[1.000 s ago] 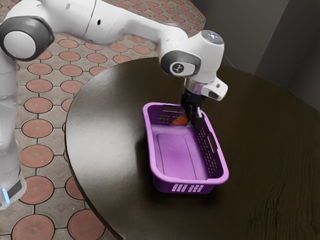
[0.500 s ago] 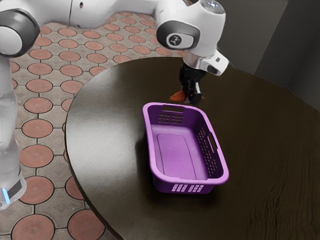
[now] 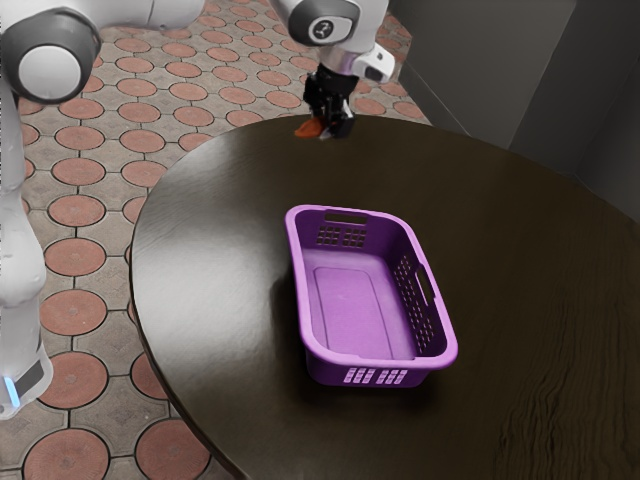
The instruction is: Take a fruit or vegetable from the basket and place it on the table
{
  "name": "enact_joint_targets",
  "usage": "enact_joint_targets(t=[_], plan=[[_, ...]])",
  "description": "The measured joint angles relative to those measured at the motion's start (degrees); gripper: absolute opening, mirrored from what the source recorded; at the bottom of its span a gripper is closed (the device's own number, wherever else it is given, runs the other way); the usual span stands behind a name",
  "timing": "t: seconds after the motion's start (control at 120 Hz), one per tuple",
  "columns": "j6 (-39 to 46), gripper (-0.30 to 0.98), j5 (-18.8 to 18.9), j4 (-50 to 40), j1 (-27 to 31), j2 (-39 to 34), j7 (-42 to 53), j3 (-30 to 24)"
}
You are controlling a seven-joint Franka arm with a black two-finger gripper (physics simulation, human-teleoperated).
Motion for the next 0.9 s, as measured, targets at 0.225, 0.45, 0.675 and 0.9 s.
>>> enact_joint_targets(t=[0.225,0.45,0.675,0.9], plan=[[0.2,0.15,0.0,-0.3,9.3,0.8,2.0,0.1],[1.4,0.15,-0.5,-1.0,14.2,2.6,3.4,0.2],[2.3,0.55,-1.6,-1.3,2.9,2.7,4.8,0.3],[2.7,0.66,-4.5,-1.4,-12.3,2.6,7.9,0.3]])
